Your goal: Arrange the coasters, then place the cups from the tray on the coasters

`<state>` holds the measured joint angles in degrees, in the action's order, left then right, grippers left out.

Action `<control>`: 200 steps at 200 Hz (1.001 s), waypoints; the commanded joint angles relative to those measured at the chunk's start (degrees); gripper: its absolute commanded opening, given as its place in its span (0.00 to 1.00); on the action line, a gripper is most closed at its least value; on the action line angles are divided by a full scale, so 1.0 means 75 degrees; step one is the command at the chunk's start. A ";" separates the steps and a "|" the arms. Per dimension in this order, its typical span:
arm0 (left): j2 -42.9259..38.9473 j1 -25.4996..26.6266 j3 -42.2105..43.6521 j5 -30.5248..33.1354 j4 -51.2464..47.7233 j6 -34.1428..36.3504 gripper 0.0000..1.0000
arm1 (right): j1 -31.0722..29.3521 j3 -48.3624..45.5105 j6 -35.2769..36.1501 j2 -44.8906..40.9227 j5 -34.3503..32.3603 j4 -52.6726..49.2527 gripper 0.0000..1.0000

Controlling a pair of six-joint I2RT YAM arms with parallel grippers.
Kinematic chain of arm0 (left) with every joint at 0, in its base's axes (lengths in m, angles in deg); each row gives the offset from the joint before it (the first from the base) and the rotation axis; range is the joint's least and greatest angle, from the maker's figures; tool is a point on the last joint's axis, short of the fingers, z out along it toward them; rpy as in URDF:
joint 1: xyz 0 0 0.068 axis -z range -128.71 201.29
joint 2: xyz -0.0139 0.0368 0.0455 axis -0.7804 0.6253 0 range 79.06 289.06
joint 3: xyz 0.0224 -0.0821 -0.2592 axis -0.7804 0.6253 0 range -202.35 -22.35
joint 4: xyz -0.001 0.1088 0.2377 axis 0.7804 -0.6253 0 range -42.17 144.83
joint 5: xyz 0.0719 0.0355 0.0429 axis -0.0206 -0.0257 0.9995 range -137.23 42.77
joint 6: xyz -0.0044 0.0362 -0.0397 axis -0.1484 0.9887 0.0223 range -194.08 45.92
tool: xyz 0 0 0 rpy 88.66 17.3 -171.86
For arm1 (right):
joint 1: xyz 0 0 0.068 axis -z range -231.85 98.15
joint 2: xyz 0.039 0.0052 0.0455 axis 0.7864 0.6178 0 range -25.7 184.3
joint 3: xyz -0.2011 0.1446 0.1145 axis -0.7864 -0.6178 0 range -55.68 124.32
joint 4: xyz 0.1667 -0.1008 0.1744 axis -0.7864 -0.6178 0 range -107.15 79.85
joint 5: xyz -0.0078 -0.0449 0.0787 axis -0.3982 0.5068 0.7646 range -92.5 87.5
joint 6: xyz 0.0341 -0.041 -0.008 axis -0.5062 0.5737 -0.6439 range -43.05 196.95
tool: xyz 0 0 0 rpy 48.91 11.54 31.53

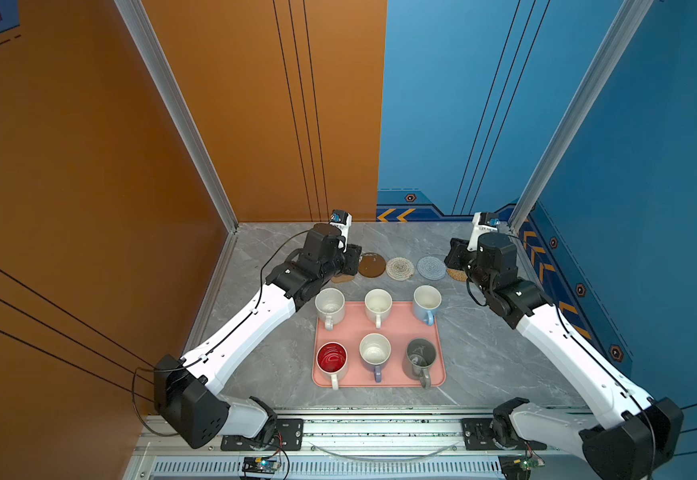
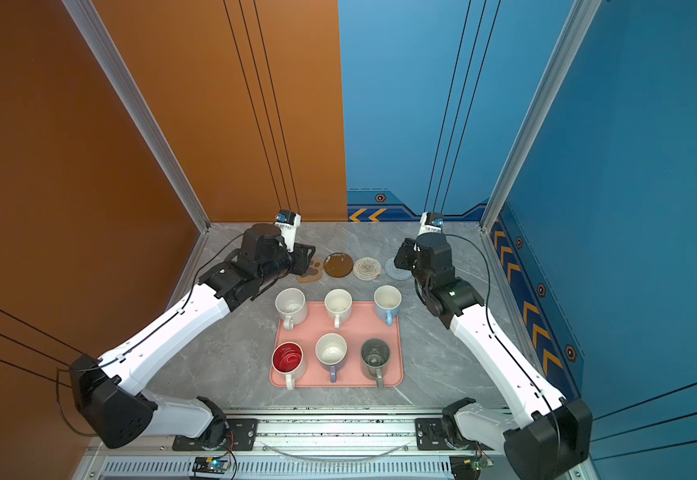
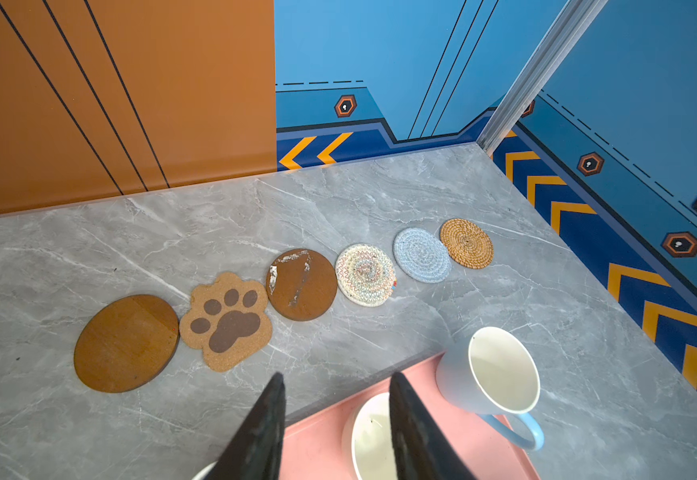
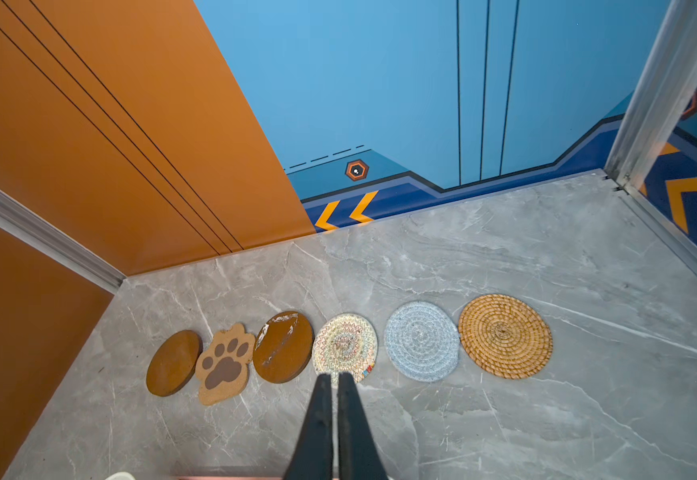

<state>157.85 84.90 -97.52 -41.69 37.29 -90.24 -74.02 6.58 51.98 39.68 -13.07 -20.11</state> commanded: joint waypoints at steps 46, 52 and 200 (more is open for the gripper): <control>-0.0765 0.0501 0.1739 0.0816 0.2075 -0.0587 0.42 | -0.0090 -0.0478 -0.0631 -0.1266 0.0847 -0.0009 0.00; -0.0858 0.0526 0.1940 0.0847 0.2245 -0.0577 0.42 | -0.0119 -0.0572 -0.0621 -0.1436 0.0853 -0.0049 0.00; -0.1292 0.0534 0.3147 0.1015 0.2951 -0.0060 0.42 | -0.2828 -0.0784 -0.0988 -0.2222 -0.1811 -0.2903 0.04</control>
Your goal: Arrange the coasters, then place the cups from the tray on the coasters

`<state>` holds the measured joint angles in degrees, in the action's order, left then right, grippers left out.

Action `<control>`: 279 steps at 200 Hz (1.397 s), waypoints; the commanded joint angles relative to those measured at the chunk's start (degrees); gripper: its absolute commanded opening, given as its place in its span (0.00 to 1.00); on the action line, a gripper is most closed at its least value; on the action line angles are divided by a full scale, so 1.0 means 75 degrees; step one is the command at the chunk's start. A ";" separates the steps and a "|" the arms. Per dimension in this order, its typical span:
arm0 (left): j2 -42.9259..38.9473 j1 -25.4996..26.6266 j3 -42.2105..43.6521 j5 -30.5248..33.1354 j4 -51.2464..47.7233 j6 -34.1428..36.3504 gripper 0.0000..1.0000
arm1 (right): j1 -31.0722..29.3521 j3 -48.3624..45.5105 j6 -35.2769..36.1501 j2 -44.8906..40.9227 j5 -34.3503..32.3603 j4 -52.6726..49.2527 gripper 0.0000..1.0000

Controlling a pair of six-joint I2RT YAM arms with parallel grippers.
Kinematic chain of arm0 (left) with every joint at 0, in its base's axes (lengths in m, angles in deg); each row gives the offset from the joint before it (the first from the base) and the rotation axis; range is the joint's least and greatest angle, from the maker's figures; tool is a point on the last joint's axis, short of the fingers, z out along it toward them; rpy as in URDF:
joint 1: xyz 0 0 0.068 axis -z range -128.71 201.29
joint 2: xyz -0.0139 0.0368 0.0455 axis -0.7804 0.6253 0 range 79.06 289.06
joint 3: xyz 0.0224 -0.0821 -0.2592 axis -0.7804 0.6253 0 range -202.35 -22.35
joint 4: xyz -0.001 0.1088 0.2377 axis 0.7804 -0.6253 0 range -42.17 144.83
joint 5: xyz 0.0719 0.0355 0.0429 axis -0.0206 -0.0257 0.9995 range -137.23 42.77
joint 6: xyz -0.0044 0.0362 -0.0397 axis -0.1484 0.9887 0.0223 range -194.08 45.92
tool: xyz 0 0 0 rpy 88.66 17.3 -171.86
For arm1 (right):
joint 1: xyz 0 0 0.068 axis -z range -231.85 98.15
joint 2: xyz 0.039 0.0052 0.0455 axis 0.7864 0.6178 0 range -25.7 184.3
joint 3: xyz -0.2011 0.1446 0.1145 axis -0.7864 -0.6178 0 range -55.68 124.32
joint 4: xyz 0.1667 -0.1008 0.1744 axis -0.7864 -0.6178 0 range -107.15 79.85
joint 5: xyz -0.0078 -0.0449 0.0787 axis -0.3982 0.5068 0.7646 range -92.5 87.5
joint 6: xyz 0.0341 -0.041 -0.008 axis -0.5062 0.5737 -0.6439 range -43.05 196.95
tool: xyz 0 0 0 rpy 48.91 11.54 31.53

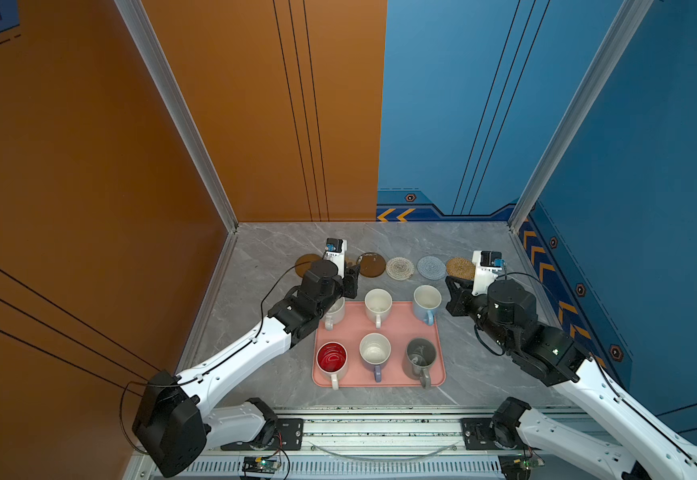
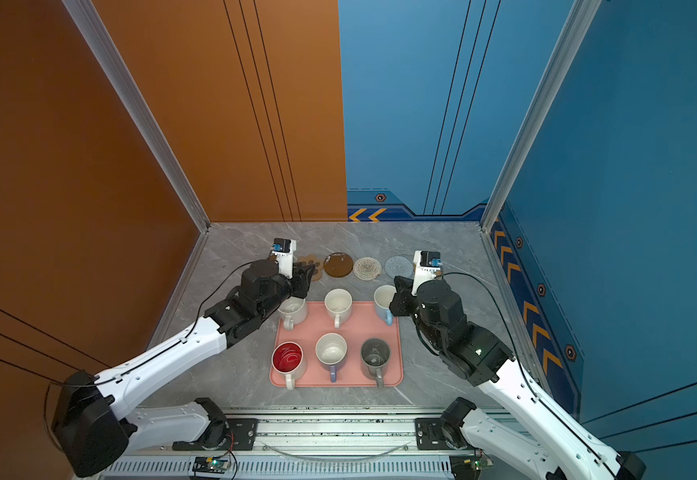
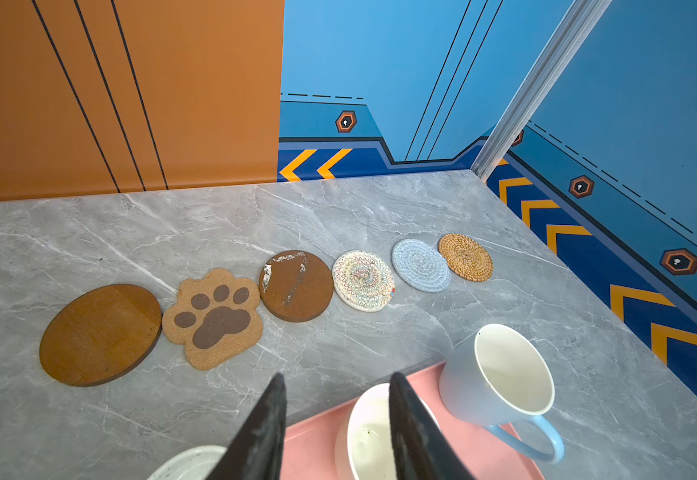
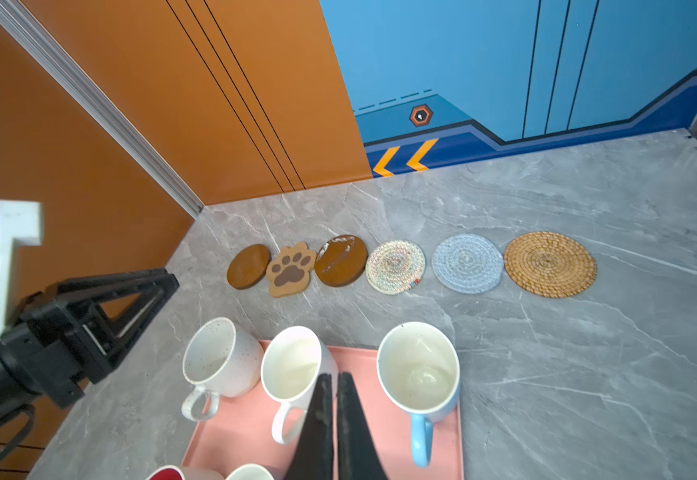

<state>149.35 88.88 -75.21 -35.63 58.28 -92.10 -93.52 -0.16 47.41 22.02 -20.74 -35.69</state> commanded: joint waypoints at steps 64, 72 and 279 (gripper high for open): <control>-0.0187 -0.0088 0.0564 0.0313 0.0557 0.0176 0.42 | -0.0920 -0.0162 -0.1354 0.0457 -0.1801 -0.0825 0.10; -0.0145 -0.0124 0.0603 0.0324 0.0655 0.0176 0.42 | -0.0935 -0.0139 -0.1465 0.0563 -0.1834 -0.0805 0.10; 0.2241 -0.0253 -0.0775 0.0183 0.2485 -0.1646 0.40 | -0.2096 0.1684 -0.2320 0.0949 -0.3498 -0.1733 0.33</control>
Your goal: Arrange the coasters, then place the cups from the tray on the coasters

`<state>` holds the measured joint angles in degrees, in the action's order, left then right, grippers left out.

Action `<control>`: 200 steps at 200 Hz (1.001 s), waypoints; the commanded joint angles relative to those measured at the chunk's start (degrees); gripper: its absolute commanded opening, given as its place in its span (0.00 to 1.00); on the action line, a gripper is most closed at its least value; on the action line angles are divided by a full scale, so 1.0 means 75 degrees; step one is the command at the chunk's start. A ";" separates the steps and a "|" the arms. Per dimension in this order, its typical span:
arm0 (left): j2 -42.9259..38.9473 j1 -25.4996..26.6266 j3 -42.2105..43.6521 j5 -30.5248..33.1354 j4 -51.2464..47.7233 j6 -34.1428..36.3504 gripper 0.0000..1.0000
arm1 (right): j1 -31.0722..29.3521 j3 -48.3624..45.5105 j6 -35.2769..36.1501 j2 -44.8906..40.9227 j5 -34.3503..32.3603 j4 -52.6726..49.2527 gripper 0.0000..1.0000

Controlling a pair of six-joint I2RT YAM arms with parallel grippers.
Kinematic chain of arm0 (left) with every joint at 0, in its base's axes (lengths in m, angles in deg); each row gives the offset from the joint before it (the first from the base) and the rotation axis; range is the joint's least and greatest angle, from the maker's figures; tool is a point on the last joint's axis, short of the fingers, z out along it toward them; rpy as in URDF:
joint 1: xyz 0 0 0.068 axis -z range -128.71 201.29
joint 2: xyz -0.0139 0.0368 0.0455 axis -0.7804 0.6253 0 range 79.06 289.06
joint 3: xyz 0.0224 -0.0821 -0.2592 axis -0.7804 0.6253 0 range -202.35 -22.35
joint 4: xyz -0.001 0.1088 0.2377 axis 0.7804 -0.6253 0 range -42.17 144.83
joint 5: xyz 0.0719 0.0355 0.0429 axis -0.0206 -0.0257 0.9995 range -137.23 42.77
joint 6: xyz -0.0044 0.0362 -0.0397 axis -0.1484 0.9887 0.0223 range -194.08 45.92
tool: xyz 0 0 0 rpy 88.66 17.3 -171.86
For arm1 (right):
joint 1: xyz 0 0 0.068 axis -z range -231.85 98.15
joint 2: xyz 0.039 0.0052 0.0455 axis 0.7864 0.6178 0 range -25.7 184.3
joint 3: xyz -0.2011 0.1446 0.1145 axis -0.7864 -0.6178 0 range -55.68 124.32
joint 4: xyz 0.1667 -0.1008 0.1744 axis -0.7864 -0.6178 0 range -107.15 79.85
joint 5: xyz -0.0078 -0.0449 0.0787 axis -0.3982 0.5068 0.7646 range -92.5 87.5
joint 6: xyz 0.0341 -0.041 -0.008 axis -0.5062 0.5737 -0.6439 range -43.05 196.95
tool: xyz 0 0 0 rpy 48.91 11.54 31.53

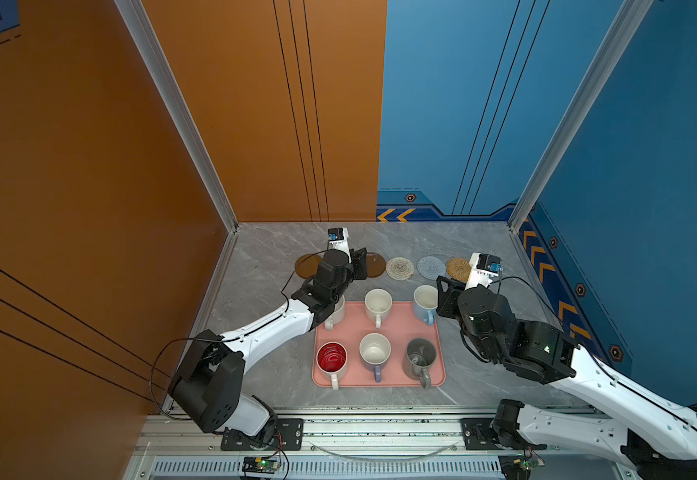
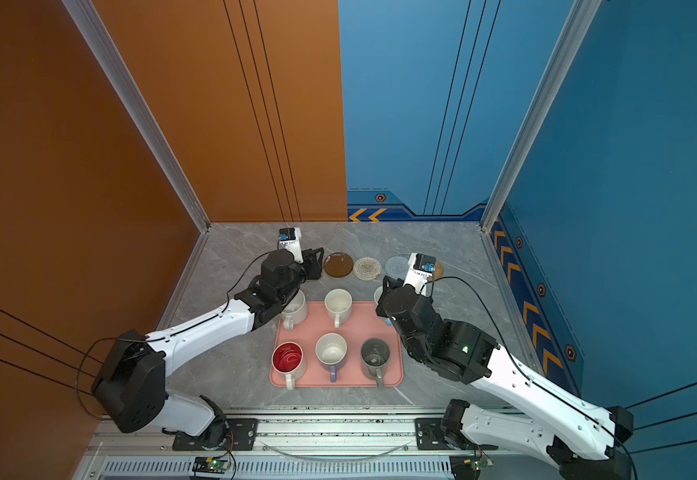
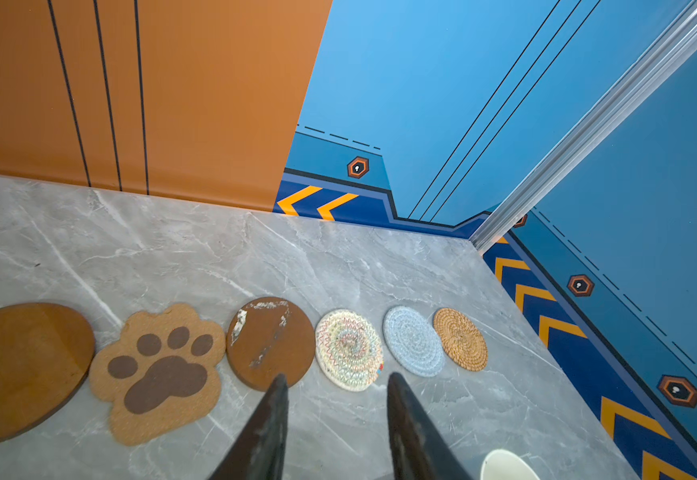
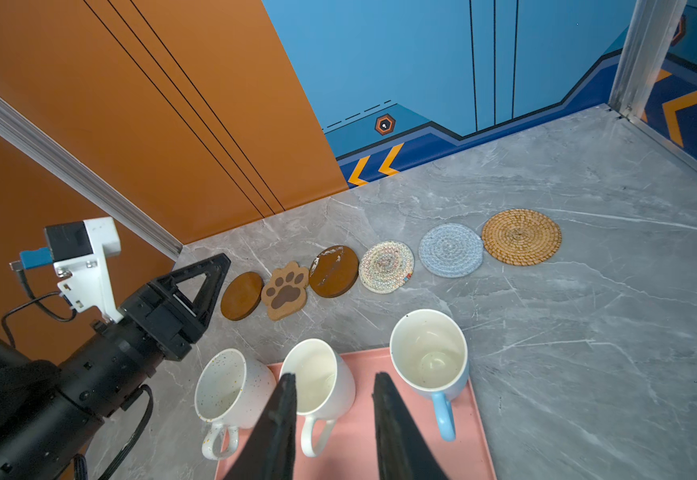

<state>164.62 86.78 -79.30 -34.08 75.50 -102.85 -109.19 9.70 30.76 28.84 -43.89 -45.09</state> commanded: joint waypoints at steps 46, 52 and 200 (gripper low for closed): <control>0.0023 -0.0160 -0.0005 -0.0269 0.0018 0.0244 0.44 | 0.0289 0.0352 -0.0147 0.0440 -0.0056 -0.0483 0.39; -0.0013 -0.0204 0.0022 -0.0342 -0.0030 0.0292 0.44 | 0.0358 0.0390 -0.0115 0.0538 0.0077 -0.0486 0.41; -0.0330 -0.0442 -0.0814 -0.1173 -0.2989 0.1418 0.68 | 0.2128 0.0453 0.0997 0.2292 0.2271 -0.1057 0.57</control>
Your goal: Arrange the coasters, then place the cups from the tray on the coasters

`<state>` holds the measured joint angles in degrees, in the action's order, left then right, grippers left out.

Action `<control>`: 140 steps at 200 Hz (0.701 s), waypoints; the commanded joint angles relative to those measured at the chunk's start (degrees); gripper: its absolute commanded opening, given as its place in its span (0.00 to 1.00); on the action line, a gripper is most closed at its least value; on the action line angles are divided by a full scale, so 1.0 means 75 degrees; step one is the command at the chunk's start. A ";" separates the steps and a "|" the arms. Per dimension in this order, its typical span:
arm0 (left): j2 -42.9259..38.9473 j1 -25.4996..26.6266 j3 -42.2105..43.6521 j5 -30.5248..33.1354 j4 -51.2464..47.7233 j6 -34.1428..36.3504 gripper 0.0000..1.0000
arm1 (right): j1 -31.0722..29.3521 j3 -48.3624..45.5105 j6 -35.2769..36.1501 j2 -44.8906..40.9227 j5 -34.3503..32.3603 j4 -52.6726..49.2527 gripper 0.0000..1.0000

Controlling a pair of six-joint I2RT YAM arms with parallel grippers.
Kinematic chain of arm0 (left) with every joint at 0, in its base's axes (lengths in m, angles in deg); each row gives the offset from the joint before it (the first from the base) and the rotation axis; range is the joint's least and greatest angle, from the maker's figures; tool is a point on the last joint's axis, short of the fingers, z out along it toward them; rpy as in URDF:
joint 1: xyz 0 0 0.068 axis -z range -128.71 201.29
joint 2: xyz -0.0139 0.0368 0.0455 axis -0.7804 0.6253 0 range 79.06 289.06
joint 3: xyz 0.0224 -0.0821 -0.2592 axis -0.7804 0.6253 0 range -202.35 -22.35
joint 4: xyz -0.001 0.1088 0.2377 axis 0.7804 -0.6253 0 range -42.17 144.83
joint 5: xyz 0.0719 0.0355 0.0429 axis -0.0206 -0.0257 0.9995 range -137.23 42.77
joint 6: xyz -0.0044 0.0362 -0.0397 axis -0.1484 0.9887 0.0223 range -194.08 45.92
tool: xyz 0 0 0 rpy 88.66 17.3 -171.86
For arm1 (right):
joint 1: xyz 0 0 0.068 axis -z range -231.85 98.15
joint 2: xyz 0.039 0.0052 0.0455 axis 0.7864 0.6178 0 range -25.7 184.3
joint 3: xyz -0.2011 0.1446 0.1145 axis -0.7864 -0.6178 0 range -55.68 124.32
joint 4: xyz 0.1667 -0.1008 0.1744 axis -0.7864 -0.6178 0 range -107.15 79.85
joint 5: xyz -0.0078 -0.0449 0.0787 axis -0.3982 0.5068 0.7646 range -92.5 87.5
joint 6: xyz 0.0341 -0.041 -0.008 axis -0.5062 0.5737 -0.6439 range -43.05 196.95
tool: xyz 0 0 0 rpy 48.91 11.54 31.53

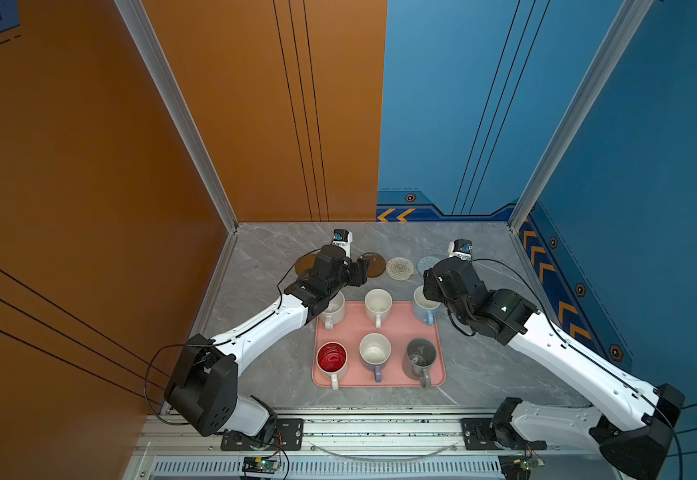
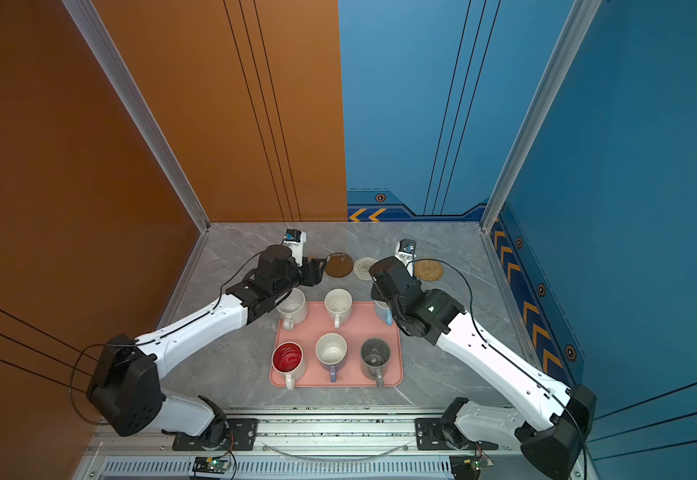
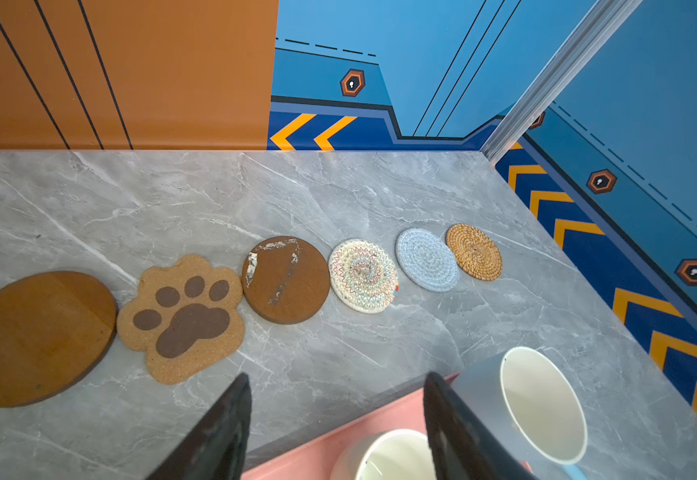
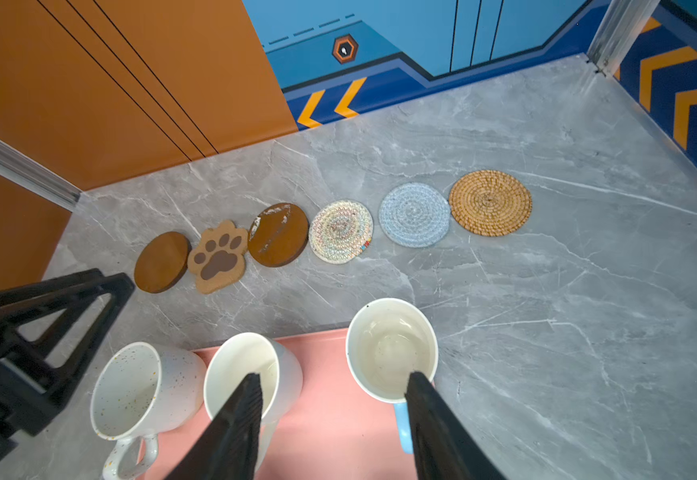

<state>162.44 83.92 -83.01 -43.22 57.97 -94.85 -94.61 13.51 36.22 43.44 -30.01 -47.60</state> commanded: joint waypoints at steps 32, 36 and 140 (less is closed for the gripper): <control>-0.0249 -0.0116 -0.0443 -0.0071 -0.0872 0.0646 0.73 | 0.0576 0.0065 0.0362 0.0670 0.1035 -0.1141 0.59; -0.0273 -0.0135 -0.0453 -0.0079 -0.0911 0.0682 0.74 | 0.0596 0.0104 0.0392 0.0724 0.1094 -0.1202 0.60; -0.0089 -0.0374 -0.0198 -0.0007 -0.0946 -0.0001 0.78 | 0.0745 0.0002 0.0627 0.1820 0.1265 -0.2197 0.65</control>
<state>163.29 81.36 -85.90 -43.26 49.12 -94.48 -89.28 15.52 40.79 57.45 -21.29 -61.68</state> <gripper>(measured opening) 0.777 0.647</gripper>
